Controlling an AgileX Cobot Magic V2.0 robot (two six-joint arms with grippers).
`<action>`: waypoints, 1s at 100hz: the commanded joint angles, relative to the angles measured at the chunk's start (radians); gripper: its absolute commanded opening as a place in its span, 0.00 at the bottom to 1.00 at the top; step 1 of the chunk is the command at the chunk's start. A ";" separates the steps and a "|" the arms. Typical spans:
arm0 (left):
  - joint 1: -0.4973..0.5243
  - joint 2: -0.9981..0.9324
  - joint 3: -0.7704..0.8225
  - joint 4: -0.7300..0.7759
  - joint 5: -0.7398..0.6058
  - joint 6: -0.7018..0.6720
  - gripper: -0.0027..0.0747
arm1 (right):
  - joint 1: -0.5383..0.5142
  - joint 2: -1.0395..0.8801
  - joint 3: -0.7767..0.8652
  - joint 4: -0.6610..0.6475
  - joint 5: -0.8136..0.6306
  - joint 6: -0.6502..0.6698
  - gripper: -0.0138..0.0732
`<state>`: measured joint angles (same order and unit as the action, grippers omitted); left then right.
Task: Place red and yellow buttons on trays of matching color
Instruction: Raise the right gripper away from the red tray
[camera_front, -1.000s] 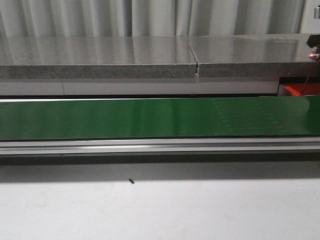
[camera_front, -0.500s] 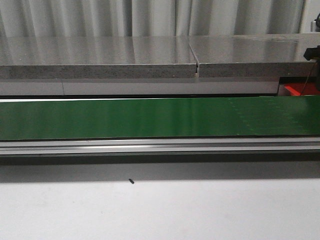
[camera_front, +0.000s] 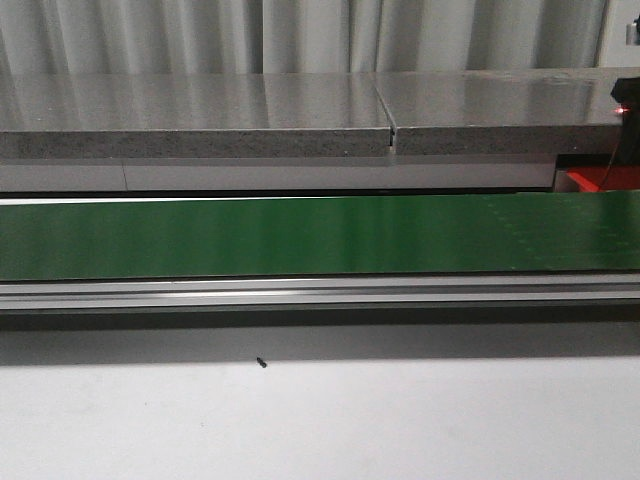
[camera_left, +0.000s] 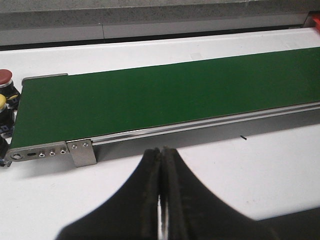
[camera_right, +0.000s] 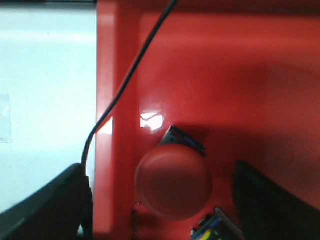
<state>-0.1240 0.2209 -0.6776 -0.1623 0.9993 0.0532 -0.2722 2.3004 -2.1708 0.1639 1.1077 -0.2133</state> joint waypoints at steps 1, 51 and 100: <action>-0.004 0.015 -0.021 -0.015 -0.065 -0.009 0.01 | -0.007 -0.122 -0.034 0.029 -0.003 -0.008 0.78; -0.004 0.015 -0.021 -0.015 -0.065 -0.009 0.01 | 0.034 -0.458 0.134 0.087 0.013 -0.045 0.08; -0.004 0.015 -0.021 -0.015 -0.065 -0.009 0.01 | 0.111 -0.942 0.683 0.088 -0.274 -0.092 0.08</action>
<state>-0.1240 0.2209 -0.6776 -0.1623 0.9993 0.0532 -0.1650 1.4788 -1.5404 0.2374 0.9366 -0.2957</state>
